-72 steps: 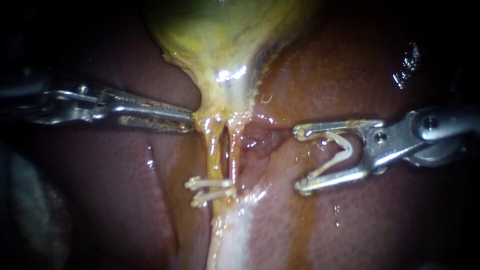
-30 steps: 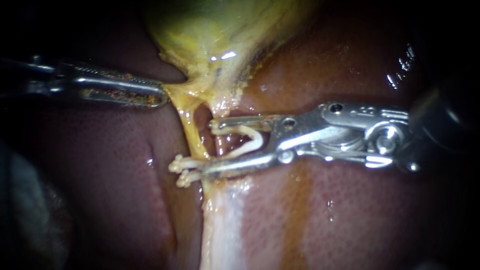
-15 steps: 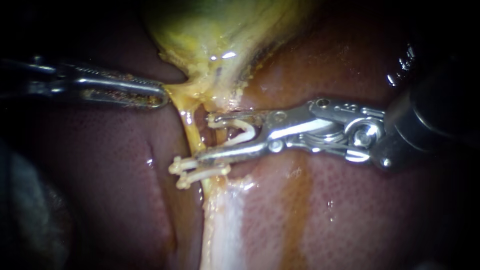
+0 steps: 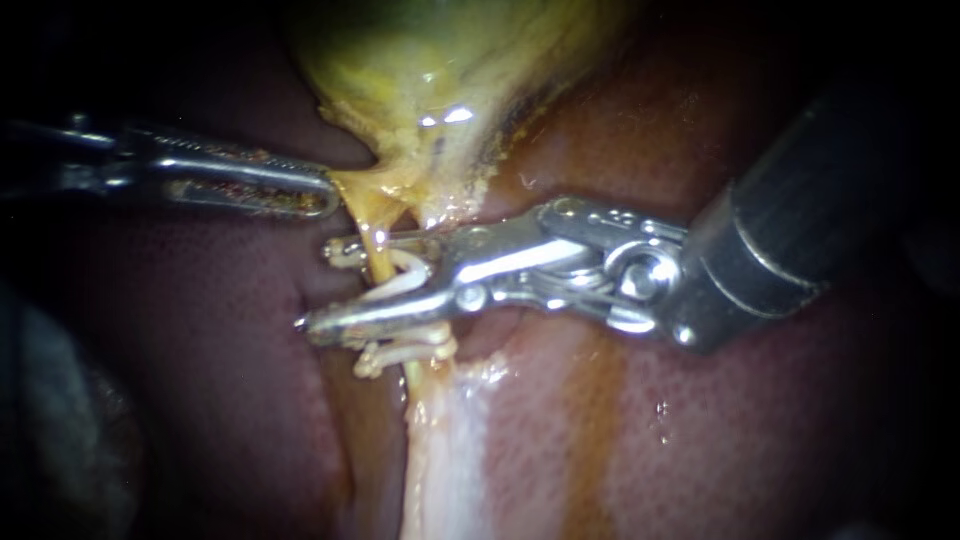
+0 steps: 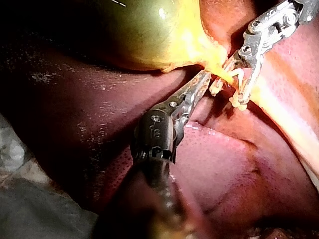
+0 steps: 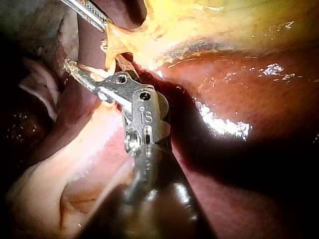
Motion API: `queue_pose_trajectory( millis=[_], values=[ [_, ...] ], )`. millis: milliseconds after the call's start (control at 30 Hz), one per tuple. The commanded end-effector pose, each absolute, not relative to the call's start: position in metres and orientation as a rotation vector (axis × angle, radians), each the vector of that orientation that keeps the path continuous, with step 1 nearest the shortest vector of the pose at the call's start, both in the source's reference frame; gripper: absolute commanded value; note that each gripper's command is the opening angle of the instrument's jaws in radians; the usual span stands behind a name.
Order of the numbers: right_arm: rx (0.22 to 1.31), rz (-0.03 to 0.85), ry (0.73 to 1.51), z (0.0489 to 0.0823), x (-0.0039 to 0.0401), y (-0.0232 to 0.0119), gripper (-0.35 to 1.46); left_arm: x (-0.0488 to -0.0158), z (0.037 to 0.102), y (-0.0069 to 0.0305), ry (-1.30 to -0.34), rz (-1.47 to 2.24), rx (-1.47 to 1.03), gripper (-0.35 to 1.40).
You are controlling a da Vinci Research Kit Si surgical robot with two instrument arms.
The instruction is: Clipping third clip left tube
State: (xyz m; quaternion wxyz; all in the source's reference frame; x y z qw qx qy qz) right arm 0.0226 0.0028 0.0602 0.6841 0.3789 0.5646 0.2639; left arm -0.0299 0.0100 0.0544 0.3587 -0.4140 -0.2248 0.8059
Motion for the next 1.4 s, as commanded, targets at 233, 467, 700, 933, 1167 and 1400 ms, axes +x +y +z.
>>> queue_pose_trajectory(
  millis=[233, 467, 700, 933, 1167, 1400],
  values=[
    [0.870, 0.612, 1.321, 0.0581, 0.0225, 0.0043, 0.49, -0.0299, 0.0544, 0.0100, -0.579, 2.079, -1.068, -0.35],
    [0.890, 0.629, 1.360, 0.0553, 0.0226, 0.0053, 0.48, -0.0299, 0.0545, 0.0100, -0.579, 2.079, -1.068, -0.35],
    [0.897, 0.632, 1.360, 0.0540, 0.0224, 0.0055, 0.42, -0.0298, 0.0545, 0.0099, -0.579, 2.079, -1.068, -0.35],
    [0.907, 0.639, 1.355, 0.0544, 0.0218, 0.0056, 0.28, -0.0298, 0.0545, 0.0100, -0.579, 2.080, -1.068, -0.35],
    [0.933, 0.657, 1.343, 0.0548, 0.0210, 0.0059, 0.04, -0.0298, 0.0545, 0.0100, -0.579, 2.080, -1.068, -0.35],
    [1.014, 0.740, 1.296, 0.0548, 0.0201, 0.0057, -0.35, -0.0298, 0.0545, 0.0100, -0.579, 2.080, -1.068, -0.35]
  ],
)
